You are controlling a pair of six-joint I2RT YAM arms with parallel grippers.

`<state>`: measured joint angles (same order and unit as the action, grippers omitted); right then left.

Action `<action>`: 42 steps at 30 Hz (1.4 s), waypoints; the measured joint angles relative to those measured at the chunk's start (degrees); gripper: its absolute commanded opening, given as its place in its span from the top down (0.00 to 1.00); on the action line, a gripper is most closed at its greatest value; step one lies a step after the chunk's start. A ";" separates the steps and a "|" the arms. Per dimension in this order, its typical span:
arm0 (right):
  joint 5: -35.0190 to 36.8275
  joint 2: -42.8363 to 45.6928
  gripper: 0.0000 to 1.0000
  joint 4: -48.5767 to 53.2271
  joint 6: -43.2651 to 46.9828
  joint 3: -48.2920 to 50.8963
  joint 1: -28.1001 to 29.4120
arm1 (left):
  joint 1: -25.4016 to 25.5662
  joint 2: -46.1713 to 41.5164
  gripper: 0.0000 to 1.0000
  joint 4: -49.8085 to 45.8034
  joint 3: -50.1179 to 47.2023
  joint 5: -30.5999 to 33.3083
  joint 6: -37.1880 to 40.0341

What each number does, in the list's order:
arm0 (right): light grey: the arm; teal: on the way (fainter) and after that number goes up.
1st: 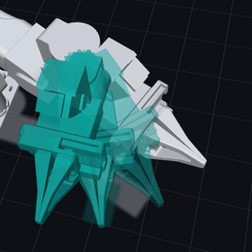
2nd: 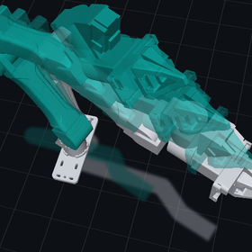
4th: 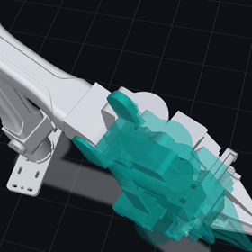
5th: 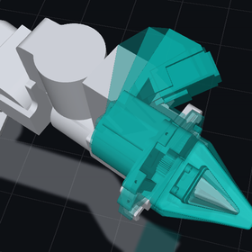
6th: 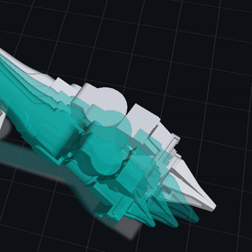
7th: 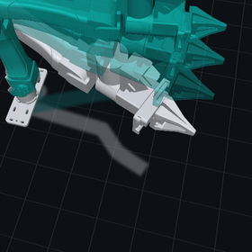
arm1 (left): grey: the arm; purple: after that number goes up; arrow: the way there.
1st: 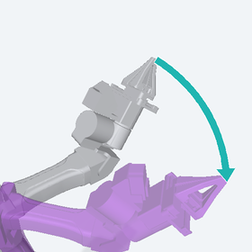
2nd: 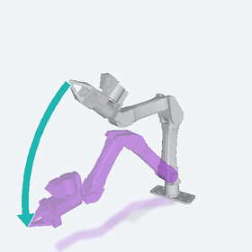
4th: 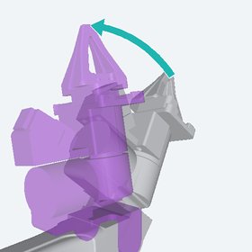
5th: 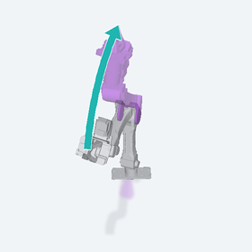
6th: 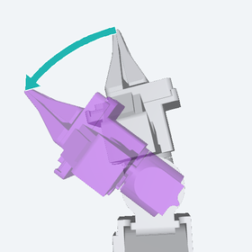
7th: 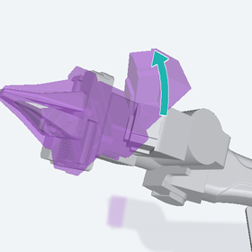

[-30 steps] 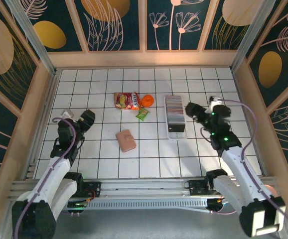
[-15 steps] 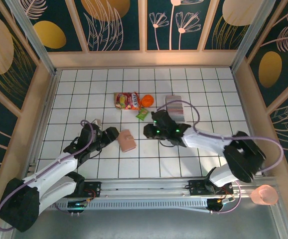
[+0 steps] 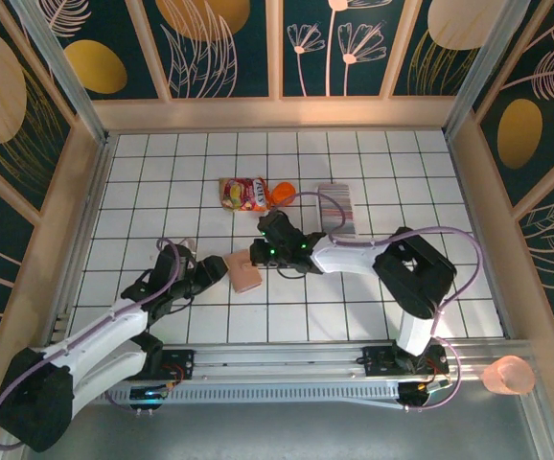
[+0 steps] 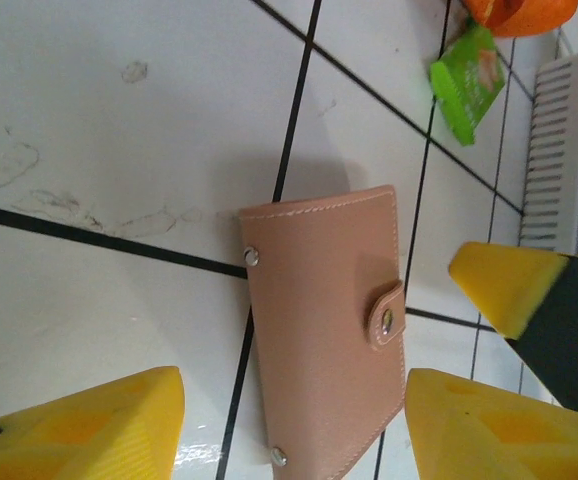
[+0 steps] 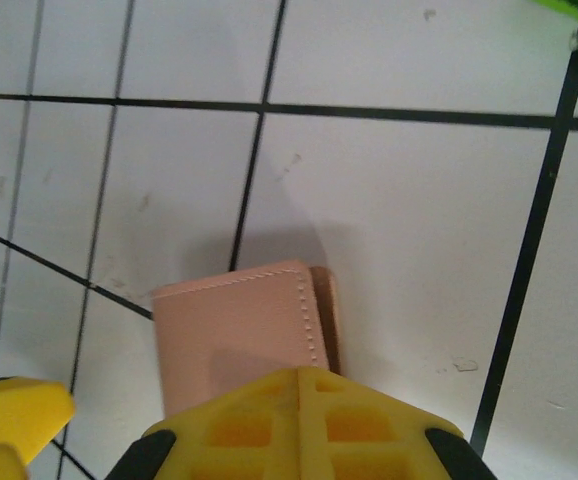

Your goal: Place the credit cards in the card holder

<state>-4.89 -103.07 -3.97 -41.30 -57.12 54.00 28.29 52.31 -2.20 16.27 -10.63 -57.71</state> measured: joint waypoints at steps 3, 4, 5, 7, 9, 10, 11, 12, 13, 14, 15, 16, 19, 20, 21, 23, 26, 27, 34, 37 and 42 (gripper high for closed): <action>-0.87 -1.29 0.94 -0.31 -0.33 0.00 0.00 | 0.70 1.46 0.42 0.02 0.00 -0.48 0.42; -1.09 -1.46 0.94 -0.44 -0.66 0.00 0.02 | 0.83 1.75 0.42 0.02 0.00 -0.55 0.44; -1.22 -1.57 0.94 -0.59 -0.79 0.00 0.02 | 0.98 1.88 0.42 0.02 0.00 -0.52 0.44; -1.46 -1.62 0.94 -0.87 -1.07 0.00 0.02 | 1.14 1.97 0.42 0.20 0.00 -0.52 0.42; -1.49 -1.62 0.94 -1.16 -1.09 0.00 0.02 | 1.38 1.99 0.42 0.63 0.00 -0.55 0.42; -1.51 -1.62 0.94 -1.27 -1.07 0.00 0.02 | 1.49 2.01 0.42 0.79 0.00 -0.55 0.42; -1.60 -1.62 0.94 -1.36 -1.07 0.00 0.02 | 1.64 2.12 0.43 1.01 0.00 -0.55 0.42; -1.64 -1.62 0.94 -1.44 -1.07 0.00 0.02 | 1.73 2.38 0.43 1.25 0.00 -0.55 0.42; -1.64 -1.66 0.94 -1.46 -1.07 0.00 0.04 | 1.75 2.69 0.43 1.51 0.00 -0.55 0.42; -1.64 -1.70 0.94 -1.51 -1.07 0.00 0.07 | 1.86 2.95 0.43 1.64 0.00 -0.55 0.42; -1.64 -1.92 0.94 -1.55 -1.07 0.00 0.11 | 1.95 3.23 0.43 1.86 0.00 -0.55 0.42; -1.64 -2.16 0.94 -1.60 -1.07 0.00 0.17 | 2.10 3.48 0.43 2.05 0.00 -0.55 0.39; -1.62 -2.97 0.94 -1.64 -1.09 0.00 0.28 | 2.45 4.04 0.43 2.40 -0.02 -0.55 0.39; -1.62 -3.23 0.94 -1.64 -1.09 0.00 0.28 | 2.51 4.31 0.43 2.51 -0.02 -0.55 0.39; -1.60 -3.41 0.94 -1.66 -1.09 0.00 0.33 | 2.60 4.59 0.44 2.60 -0.02 -0.52 0.39; -1.60 -3.74 0.94 -1.66 -1.09 0.00 0.39 | 2.78 5.31 0.50 2.95 -0.02 -0.52 0.33; -1.57 -4.15 0.95 -1.68 -1.18 0.00 0.44 | 2.95 6.49 0.52 3.82 -0.09 -0.74 0.11; -1.51 -4.20 0.95 -1.70 -1.25 0.02 0.44 | 3.02 6.91 0.52 4.26 -0.17 -0.83 0.07; -0.94 -4.20 0.95 -3.21 -1.68 1.18 0.44 | 3.80 9.81 0.55 8.20 -0.94 -1.73 -0.52; -0.90 -4.20 0.95 -3.65 -2.21 1.46 0.44 | 4.15 11.15 0.58 10.73 -1.22 -2.64 -1.11; -0.70 -3.89 0.95 -4.92 -2.75 2.45 0.44 | 4.74 13.09 0.60 15.50 -2.32 -4.20 -2.16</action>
<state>-5.58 -106.96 -8.88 -44.05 -54.68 54.43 33.04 65.41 13.30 13.96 -14.83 -59.88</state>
